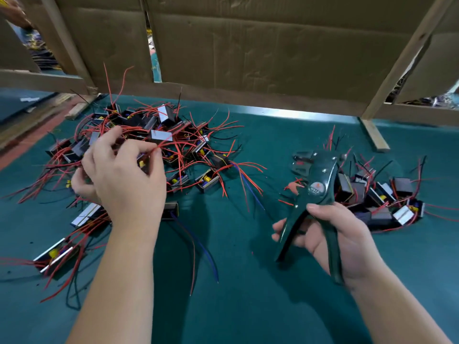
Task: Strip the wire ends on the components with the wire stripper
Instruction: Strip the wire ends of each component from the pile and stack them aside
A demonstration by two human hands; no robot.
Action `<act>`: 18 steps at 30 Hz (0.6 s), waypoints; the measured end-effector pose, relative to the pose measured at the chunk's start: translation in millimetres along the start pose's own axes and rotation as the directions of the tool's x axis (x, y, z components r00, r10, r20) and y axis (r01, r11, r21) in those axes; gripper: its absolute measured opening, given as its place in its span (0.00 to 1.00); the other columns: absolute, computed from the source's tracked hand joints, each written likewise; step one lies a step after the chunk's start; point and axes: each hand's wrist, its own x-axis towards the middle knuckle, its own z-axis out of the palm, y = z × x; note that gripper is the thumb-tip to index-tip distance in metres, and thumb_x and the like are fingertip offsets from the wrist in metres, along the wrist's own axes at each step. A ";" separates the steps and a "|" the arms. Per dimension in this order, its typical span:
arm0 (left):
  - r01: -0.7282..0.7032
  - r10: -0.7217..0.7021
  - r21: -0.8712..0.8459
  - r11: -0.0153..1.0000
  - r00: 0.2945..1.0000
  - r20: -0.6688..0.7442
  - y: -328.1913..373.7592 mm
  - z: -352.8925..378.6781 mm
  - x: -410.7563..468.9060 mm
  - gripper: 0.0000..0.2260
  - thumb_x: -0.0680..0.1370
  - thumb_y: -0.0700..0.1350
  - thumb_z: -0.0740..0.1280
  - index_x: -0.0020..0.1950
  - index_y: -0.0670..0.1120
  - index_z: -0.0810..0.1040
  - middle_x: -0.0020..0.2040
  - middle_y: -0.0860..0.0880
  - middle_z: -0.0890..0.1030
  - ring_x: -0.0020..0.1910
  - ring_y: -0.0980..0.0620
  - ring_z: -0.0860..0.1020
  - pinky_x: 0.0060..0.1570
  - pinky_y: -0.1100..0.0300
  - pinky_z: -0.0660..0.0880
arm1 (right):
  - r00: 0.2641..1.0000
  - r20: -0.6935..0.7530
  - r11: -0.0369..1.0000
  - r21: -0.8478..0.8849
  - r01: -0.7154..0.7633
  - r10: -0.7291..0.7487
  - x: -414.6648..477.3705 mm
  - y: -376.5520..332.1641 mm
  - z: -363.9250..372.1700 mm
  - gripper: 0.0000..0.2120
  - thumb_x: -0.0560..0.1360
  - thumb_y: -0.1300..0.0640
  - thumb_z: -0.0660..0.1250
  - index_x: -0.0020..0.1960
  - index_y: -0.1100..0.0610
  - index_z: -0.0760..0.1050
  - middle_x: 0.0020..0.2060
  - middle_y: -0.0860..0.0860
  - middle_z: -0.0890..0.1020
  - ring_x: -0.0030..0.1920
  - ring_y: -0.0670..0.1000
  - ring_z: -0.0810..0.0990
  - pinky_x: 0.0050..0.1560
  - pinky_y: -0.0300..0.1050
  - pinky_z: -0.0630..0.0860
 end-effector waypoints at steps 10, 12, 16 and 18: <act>-0.109 0.053 -0.438 0.892 0.989 -0.138 0.8 4.2 -0.5 0.05 0.76 0.42 0.70 0.50 0.44 0.83 0.48 0.54 0.72 0.44 0.64 0.72 0.47 0.77 0.67 | 0.923 -0.368 0.993 -0.072 0.096 -0.116 8.9 -4.2 -18.6 0.06 0.77 0.66 0.58 0.44 0.58 0.68 0.36 0.57 0.71 0.36 0.64 0.83 0.40 0.63 0.81; 0.005 -0.053 -0.671 0.741 0.997 -0.051 6.0 7.0 -2.3 0.02 0.76 0.39 0.70 0.48 0.44 0.81 0.46 0.48 0.79 0.44 0.66 0.76 0.47 0.70 0.74 | 0.902 -0.402 0.987 -0.096 0.128 -0.156 7.9 -5.5 -19.4 0.06 0.77 0.66 0.58 0.44 0.57 0.68 0.36 0.55 0.72 0.38 0.64 0.83 0.41 0.62 0.81; 0.324 -0.120 -0.925 0.199 0.945 0.305 16.9 4.6 -2.8 0.05 0.79 0.37 0.65 0.44 0.45 0.76 0.39 0.53 0.83 0.43 0.52 0.82 0.46 0.59 0.78 | 0.883 -0.439 0.986 -0.093 0.140 -0.167 5.7 -8.0 -25.3 0.05 0.77 0.66 0.59 0.45 0.57 0.68 0.38 0.57 0.74 0.40 0.66 0.83 0.40 0.62 0.81; 0.433 -0.101 -0.901 -0.021 0.896 0.432 20.3 3.7 -2.5 0.06 0.81 0.38 0.61 0.46 0.45 0.73 0.41 0.50 0.84 0.44 0.50 0.83 0.44 0.61 0.78 | 0.891 -0.436 0.992 -0.068 0.109 -0.128 4.4 -7.9 -26.3 0.03 0.77 0.64 0.59 0.46 0.57 0.68 0.40 0.57 0.73 0.40 0.67 0.83 0.39 0.62 0.81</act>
